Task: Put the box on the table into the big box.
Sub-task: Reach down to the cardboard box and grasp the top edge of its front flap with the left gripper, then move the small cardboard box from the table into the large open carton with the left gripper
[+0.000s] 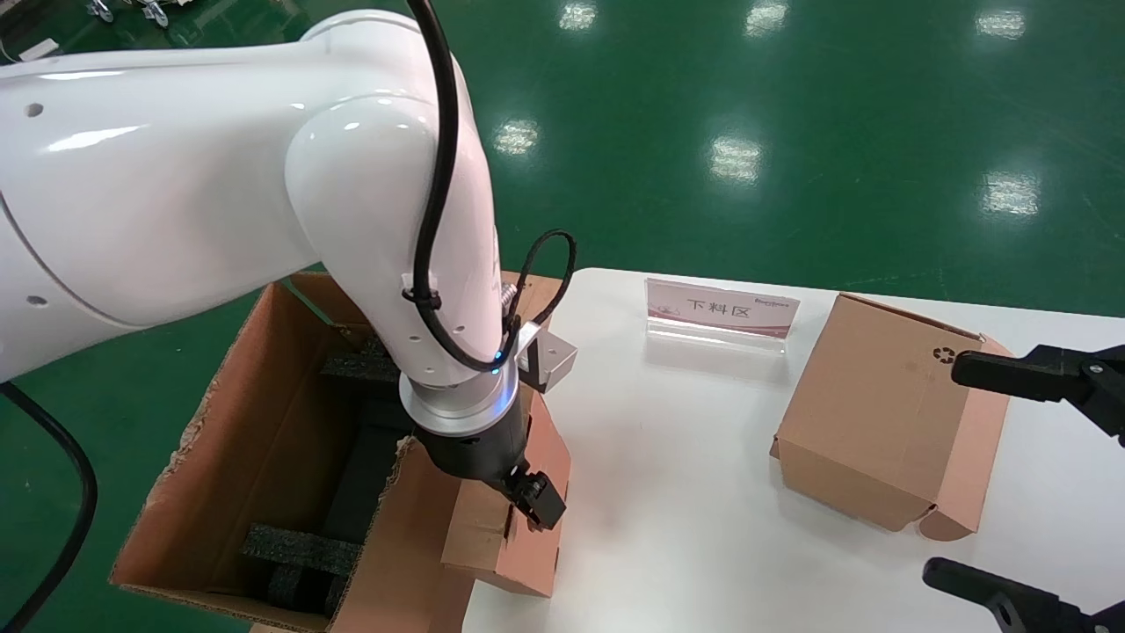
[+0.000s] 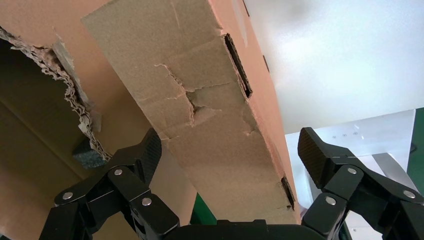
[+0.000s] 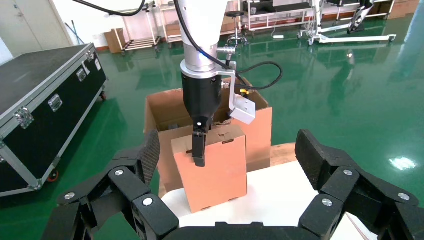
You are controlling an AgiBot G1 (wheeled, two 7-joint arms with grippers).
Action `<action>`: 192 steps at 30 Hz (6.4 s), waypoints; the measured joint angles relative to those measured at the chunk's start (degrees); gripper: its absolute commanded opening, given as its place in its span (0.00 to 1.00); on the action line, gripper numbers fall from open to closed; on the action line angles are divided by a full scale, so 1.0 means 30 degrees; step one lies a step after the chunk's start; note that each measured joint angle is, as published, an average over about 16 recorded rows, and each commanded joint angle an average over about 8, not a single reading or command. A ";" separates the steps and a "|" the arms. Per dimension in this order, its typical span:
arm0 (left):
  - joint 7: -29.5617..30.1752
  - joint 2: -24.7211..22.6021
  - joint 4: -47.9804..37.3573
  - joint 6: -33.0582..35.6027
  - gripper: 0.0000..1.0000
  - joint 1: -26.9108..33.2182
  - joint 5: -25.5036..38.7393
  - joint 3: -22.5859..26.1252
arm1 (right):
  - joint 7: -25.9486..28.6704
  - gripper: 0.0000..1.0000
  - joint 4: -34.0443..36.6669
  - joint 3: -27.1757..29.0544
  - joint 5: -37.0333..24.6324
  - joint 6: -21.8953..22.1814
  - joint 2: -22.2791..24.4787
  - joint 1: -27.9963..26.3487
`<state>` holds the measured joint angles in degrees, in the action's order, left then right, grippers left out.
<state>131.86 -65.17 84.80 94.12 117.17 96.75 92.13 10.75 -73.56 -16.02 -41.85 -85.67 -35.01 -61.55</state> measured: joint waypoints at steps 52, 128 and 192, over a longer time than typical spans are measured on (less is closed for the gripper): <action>-0.0143 0.0255 -0.0219 -0.0092 0.00 0.0199 0.0288 -0.0351 | 0.0000 1.00 0.0004 0.0000 0.0003 0.0006 0.0003 0.0005; -0.7825 0.5676 -0.5065 0.1781 0.00 1.3130 -0.3484 0.5090 | 0.0000 1.00 0.0005 0.0000 0.0003 0.0006 0.0003 0.0005; -1.5145 0.8967 -1.0908 -0.3579 0.00 0.8521 -0.9277 1.1139 | 0.0000 1.00 0.0004 0.0000 0.0003 0.0006 0.0003 0.0005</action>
<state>86.42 -38.27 52.08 83.38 142.74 68.92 125.54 10.75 -73.55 -16.02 -41.84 -85.66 -35.00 -61.53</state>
